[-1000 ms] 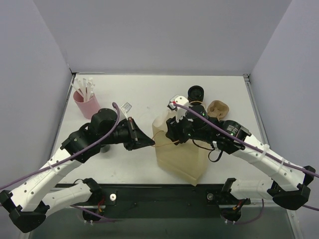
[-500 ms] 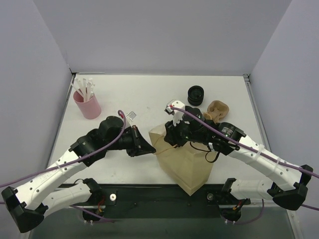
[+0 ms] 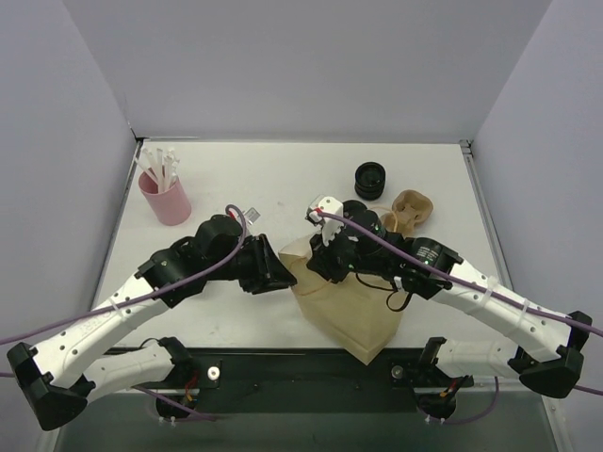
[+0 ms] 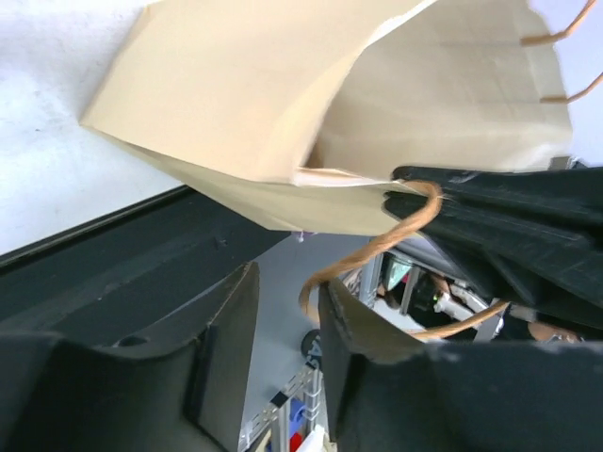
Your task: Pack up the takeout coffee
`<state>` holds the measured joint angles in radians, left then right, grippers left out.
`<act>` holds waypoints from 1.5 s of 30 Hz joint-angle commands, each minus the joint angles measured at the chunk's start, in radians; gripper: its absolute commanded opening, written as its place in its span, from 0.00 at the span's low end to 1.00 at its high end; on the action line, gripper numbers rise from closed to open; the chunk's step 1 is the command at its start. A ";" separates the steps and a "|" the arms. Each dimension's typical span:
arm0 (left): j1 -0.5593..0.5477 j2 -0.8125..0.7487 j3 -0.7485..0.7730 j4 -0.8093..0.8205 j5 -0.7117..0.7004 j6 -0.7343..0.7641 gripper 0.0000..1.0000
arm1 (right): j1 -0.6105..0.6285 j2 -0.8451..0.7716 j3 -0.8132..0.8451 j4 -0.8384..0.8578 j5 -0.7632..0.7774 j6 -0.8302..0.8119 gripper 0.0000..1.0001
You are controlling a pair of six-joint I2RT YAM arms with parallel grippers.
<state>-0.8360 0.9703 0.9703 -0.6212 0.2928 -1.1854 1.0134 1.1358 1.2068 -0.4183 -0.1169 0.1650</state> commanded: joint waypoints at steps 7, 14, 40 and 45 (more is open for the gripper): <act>0.150 0.070 0.507 -0.471 -0.239 0.246 0.55 | 0.034 0.027 -0.006 0.096 -0.102 -0.247 0.00; 0.359 0.191 0.686 -0.545 -0.247 0.438 0.55 | 0.007 0.145 0.094 0.118 -0.204 -0.456 0.00; 0.371 0.246 0.579 -0.451 -0.187 0.601 0.57 | -0.012 0.217 0.114 0.248 -0.300 -0.441 0.36; 0.371 0.281 0.567 -0.405 -0.159 0.612 0.57 | -0.021 0.191 0.111 0.221 -0.274 -0.418 0.53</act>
<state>-0.4694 1.2293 1.5459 -1.1000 0.1093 -0.6075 1.0061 1.3819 1.3220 -0.2234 -0.4088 -0.2771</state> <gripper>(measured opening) 0.574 0.491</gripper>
